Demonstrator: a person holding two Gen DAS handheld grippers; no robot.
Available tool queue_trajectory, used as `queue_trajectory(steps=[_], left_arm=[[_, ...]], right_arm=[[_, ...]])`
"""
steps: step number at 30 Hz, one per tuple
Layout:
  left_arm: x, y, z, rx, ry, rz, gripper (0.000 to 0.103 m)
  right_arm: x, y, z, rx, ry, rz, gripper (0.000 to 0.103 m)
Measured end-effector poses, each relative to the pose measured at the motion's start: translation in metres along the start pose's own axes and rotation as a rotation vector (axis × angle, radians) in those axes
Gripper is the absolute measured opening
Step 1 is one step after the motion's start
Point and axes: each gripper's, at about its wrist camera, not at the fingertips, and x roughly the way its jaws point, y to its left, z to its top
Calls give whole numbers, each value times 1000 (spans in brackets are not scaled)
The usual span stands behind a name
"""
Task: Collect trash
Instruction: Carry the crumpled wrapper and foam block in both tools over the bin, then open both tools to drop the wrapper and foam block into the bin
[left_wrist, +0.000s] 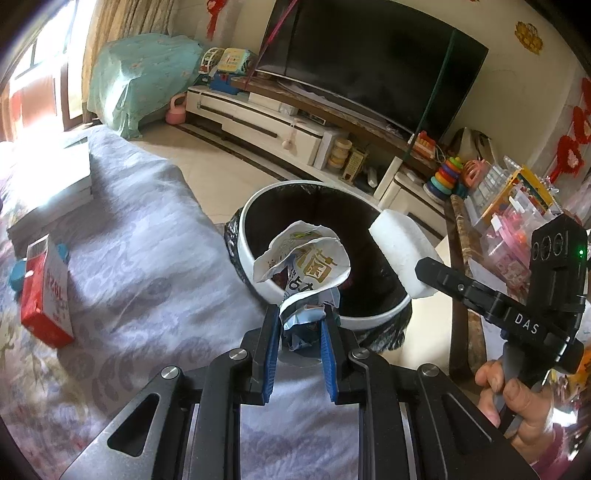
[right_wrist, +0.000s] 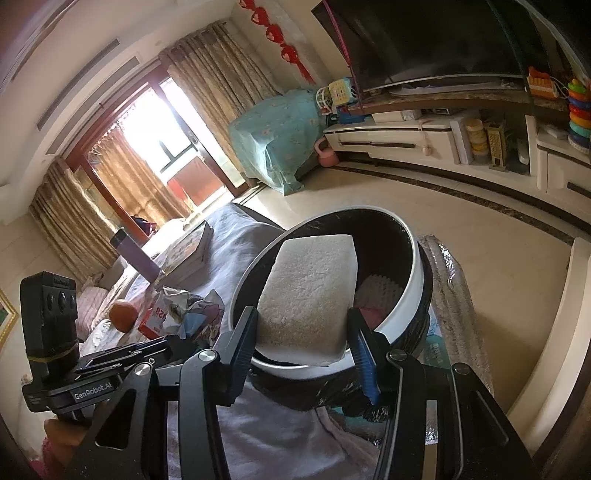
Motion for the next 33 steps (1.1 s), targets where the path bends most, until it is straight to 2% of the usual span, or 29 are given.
queue_trajectory(steps=[15,33], left_arm=[[31,-4,30,18,15,7,20],[63,-4,48,16,54,14,20]], right_arm=[[16,-5,15,-25,28,-32,51],[29,-9,25,-38,49,-68,51]])
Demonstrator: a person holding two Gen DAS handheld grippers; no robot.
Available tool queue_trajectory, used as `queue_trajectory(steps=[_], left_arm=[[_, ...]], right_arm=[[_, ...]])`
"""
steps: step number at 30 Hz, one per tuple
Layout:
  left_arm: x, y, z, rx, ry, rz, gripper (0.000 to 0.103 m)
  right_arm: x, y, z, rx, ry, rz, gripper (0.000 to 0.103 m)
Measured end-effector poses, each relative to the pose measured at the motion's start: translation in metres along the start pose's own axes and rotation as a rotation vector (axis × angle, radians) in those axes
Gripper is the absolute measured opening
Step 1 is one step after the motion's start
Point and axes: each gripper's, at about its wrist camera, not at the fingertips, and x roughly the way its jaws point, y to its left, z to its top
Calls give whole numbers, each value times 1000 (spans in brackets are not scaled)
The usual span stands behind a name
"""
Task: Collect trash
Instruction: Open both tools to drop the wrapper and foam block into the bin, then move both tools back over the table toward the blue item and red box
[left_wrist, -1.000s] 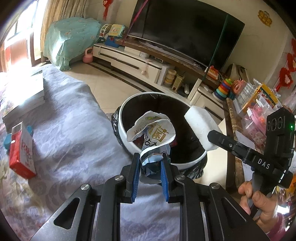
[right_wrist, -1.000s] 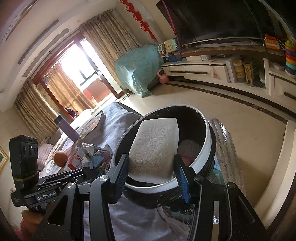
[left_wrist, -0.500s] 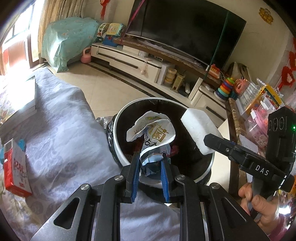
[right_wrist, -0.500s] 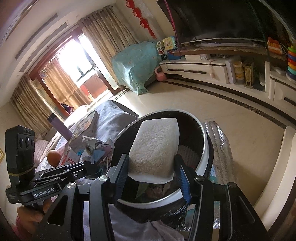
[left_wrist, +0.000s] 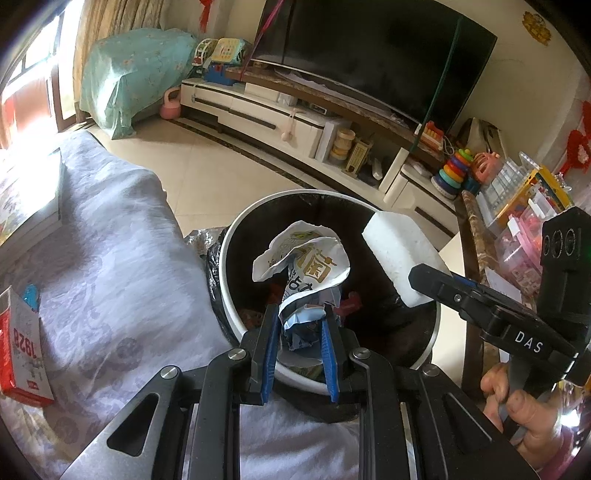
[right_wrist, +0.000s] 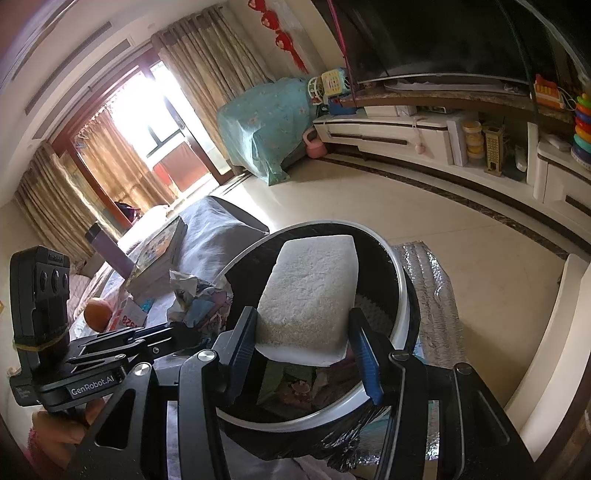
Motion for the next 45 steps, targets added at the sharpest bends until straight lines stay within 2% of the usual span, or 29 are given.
queue_trajectory(steps=[10,13,15,17,21,23,27,29,38,45], left_arm=[[10,0,3,-6,10,0,20],[11,0,4,-8,9,-2,23],[10,-1,4,-8,5,-1,31],[6,-1,3,-11,-6,1,47],[-5,1,-4,-19,-25,3,50],[-12,3,-11,-28,-34,-1,52],[-32,12,-32,-58,-53,-9,55],[-42,17,-44,-79,-55,-19,56],[-93,57,-101,-190,-85,-5,56],[-138,88,-144,-270,-114,41,57]], right_arm=[[1,0,3,-6,2,-7,53],[2,0,4,-12,3,-15,54],[3,0,5,-11,4,-21,58],[3,-1,6,-6,2,-25,66],[-2,1,4,3,-12,-20,70],[-4,3,1,8,-19,-18,74],[-9,11,-3,9,-31,-7,89],[-13,17,-8,13,-36,6,92],[-20,51,-28,5,-46,71,95],[-10,82,-48,-29,-10,116,95]])
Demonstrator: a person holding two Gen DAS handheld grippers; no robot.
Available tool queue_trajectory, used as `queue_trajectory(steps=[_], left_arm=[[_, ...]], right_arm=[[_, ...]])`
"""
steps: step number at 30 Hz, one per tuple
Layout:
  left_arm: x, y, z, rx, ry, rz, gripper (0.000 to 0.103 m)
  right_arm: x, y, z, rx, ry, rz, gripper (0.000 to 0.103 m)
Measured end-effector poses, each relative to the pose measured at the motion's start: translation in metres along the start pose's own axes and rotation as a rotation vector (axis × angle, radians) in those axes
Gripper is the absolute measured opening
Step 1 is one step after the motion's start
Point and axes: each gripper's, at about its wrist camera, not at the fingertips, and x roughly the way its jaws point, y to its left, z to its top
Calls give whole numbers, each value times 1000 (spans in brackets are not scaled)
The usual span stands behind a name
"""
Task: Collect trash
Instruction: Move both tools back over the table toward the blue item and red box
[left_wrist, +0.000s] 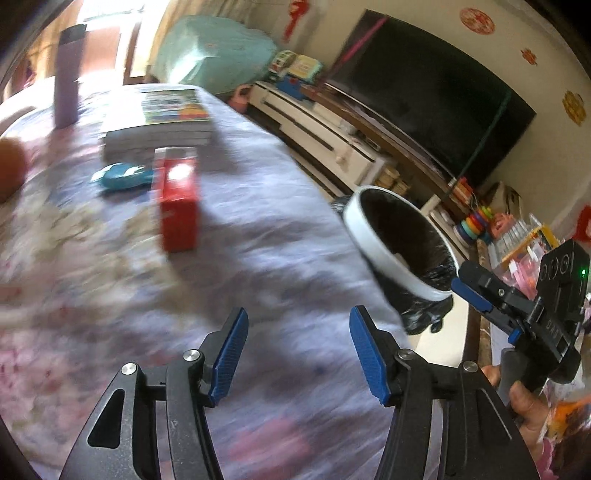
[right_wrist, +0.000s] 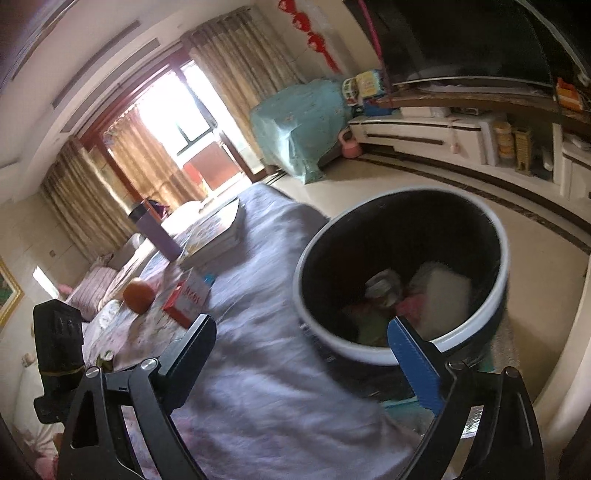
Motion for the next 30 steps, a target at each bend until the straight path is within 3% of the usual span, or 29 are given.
queue_trajectory(steps=[8,15,30], left_arm=[[-45,45,-20,-62,-40,125,61],[-68,67,-25,-103,-65,184,62],[-73,99,-10,-71,-70,275,64]], right_arm=[[22,36,-19,-42,57,57,95],[39,72,-33,-119,92,79,95],[89,129,-37,-229,141,94,95]])
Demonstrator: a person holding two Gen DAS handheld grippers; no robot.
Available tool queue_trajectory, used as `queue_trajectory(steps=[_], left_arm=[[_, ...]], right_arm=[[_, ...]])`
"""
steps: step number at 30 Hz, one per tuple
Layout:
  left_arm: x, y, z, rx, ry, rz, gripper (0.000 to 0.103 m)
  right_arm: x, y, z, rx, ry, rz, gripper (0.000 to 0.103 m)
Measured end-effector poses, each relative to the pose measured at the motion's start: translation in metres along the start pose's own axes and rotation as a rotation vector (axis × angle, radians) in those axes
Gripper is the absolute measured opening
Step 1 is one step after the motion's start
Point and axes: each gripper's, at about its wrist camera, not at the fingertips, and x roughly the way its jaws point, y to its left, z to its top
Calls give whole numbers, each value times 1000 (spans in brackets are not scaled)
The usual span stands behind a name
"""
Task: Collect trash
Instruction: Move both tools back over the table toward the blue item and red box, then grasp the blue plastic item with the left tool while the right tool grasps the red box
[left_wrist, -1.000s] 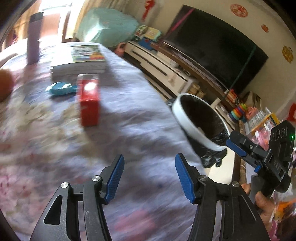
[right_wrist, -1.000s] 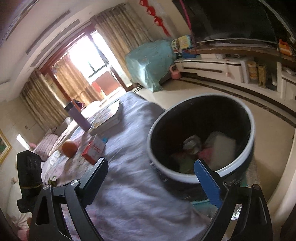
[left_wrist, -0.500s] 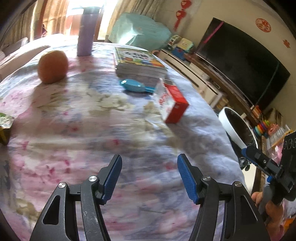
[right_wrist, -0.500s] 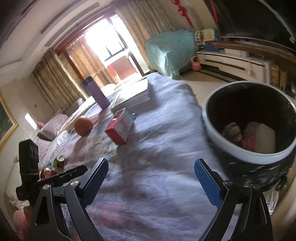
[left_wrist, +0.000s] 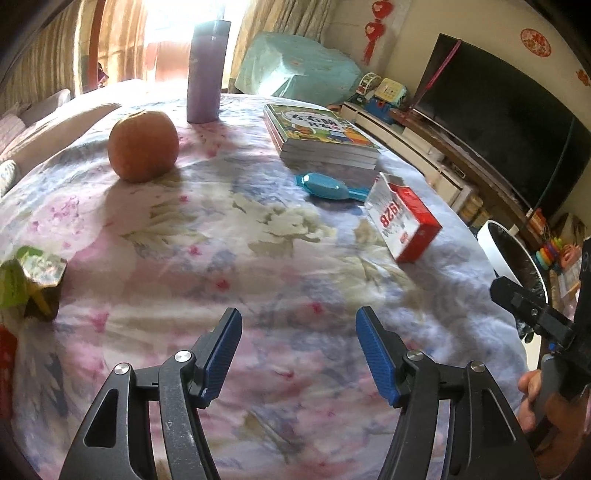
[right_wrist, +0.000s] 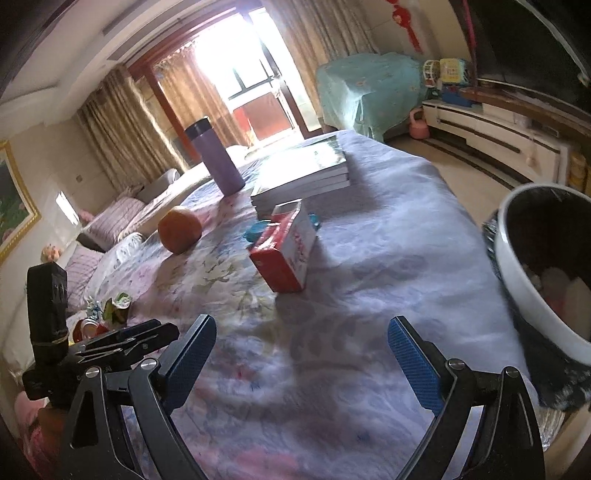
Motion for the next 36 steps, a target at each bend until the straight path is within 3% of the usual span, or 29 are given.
queue_trajectory(steps=[13,15,17,19,20,36], left_arm=[[59,10,46,161,49,19,67],[67,4,54,217,41,17,69],[76,-3,61,270,41,30,80],[85,-10,68,322,40,38,80],[88,-13,71,346,40,41,81],[173,-61,113,655,51,96,87]], right_arm=[[59,15,28,-46,43,13,90],[67,15,32,-44,54,11,81],[74,13,35,-41,59,8,71],[79,9,37,-34,67,8,50],[81,7,38,-27,75,11,32],[12,-35,10,78,32,33,30]])
